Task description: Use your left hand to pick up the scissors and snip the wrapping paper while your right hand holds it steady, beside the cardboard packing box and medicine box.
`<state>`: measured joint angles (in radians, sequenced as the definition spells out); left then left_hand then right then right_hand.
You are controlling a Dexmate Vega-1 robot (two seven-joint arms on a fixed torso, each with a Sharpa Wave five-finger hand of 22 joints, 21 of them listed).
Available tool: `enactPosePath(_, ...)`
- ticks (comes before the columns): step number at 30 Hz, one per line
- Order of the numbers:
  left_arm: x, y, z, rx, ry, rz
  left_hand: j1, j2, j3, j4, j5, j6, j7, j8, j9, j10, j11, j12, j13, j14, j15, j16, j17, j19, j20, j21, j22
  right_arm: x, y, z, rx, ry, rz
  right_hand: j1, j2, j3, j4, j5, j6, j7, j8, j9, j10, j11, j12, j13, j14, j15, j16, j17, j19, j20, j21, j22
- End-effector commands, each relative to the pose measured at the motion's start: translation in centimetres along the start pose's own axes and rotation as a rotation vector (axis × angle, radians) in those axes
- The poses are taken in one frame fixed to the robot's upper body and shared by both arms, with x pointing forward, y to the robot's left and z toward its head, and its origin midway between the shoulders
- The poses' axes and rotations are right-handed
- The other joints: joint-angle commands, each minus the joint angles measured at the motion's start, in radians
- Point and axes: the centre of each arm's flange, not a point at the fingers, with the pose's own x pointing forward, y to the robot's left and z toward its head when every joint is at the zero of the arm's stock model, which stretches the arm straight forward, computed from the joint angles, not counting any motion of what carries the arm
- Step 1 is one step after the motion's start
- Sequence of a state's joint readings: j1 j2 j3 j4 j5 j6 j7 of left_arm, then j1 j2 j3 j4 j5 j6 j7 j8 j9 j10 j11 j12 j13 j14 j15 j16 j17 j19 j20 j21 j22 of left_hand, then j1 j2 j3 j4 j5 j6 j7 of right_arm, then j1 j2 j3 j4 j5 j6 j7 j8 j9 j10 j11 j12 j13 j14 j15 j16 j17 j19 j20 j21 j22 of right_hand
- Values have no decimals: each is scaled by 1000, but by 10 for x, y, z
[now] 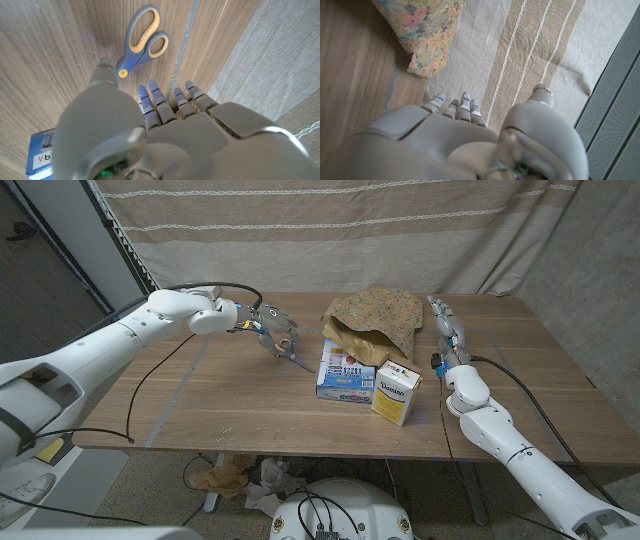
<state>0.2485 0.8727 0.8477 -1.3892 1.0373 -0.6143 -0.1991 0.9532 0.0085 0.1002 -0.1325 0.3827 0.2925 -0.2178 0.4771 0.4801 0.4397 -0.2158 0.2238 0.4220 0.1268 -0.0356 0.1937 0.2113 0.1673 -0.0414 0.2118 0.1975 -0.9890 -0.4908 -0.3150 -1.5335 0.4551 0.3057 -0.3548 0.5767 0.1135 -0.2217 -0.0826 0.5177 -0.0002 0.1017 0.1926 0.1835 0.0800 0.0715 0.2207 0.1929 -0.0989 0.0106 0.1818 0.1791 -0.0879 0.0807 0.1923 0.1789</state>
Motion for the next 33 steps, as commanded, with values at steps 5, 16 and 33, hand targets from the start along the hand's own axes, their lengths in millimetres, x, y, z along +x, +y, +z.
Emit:
enactPosePath(5, 4, -6, 3, -1, -33, -13, 8, 12, -1, -1, -8, -11, -2, -6, -1, -7, -1, 0, 0, -12, -177, -2, 6, -13, -63, 6, 6, -1, 1, -3, 5, 6, -20, 4, 5, -7, -2, -1, -5, 2, 3, 3, -7, 1, -3, 1, -6, 2, -1, 3, -11, 0, -2, 3)
enactPosePath(16, 6, -12, 5, -16, -28, -23, 12, 21, 1, 0, -11, -10, -2, -5, -2, -10, -2, 0, 0, -14, -177, -1, 7, -10, -59, 9, 6, -1, 0, -5, -1, 13, -26, 4, 5, -7, -1, -1, -6, 2, 3, 3, -8, 2, -2, 1, -8, 2, -1, 3, -15, 2, -2, 3)
enactPosePath(33, 10, -19, 5, -44, -15, -35, 34, 35, 7, -5, -28, -1, -2, 6, 3, -7, -2, 3, -1, -6, -179, 5, 7, 1, -68, 15, 4, 3, 2, -13, -2, 29, -22, 3, 6, -7, -1, -1, -6, 2, 3, 3, -9, 3, -2, 1, -9, 3, 0, 3, -19, 3, -2, 3)
